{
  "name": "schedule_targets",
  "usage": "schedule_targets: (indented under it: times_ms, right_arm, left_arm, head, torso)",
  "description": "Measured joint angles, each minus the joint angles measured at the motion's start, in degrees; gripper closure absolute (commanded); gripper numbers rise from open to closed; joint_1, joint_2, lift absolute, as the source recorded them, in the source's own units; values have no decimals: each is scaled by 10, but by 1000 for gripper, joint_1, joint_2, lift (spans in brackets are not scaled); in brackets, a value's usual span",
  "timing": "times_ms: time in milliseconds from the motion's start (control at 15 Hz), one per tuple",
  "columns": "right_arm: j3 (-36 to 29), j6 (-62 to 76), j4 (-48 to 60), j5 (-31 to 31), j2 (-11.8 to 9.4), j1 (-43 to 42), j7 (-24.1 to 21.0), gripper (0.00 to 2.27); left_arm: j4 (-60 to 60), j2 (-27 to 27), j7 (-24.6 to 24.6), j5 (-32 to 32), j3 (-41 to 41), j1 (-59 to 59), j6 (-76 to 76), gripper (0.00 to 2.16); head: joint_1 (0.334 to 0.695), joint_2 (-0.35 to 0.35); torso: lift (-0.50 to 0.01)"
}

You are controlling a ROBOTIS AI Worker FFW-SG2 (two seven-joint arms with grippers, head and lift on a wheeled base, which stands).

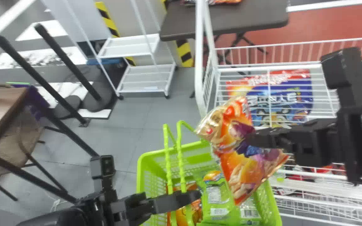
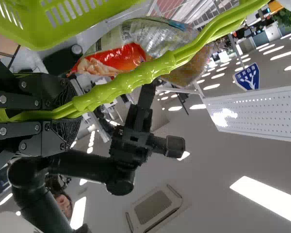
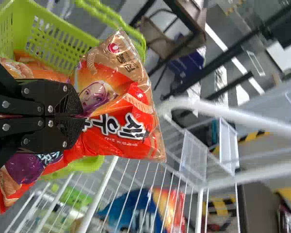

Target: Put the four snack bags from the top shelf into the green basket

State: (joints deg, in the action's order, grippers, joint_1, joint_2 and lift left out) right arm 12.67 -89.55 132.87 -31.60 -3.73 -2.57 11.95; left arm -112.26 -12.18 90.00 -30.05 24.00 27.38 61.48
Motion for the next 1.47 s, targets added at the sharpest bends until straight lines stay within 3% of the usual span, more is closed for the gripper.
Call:
schedule_targets:
  times_ms: [267, 667, 867, 933, 1067, 1133, 1267, 1467]
  right_arm:
    - [61, -1, -67, -41, 6, -49, -29, 2250]
    - [102, -1, -119, -47, 7, -63, -36, 2246]
    - [126, -1, -180, -40, 22, -81, -36, 2152]
    - [142, -1, -214, -36, 29, -94, -36, 1811]
    - [175, 33, -277, -33, 36, -114, -32, 113]
    - [188, 65, -299, -33, 37, -120, -30, -2]
    - [193, 89, -310, -33, 36, -119, -30, 26]
    - [136, 76, -244, -33, 21, -85, -23, 46]
  left_arm:
    - [-6, 1, 0, -2, -1, -1, 0, 2148]
    - [-30, 2, 0, -10, 11, -26, 12, 2148]
    - [-42, 2, 0, -20, 7, -29, 23, 2148]
    - [-46, 2, 0, -22, 4, -29, 24, 2148]
    - [-52, 2, 0, -26, 1, -24, 25, 2148]
    - [-54, 1, 0, -28, 2, -22, 25, 2148]
    - [-56, 0, 0, -31, 5, -17, 25, 2148]
    - [-52, -2, 0, -32, 9, -15, 24, 2148]
  head:
    - [695, 350]
    - [695, 350]
    - [695, 350]
    - [695, 350]
    - [695, 350]
    - [695, 350]
    - [695, 350]
    - [695, 350]
  torso:
    - [0]
    - [0]
    - [0]
    - [0]
    - [0]
    - [0]
    - [0]
    - [0]
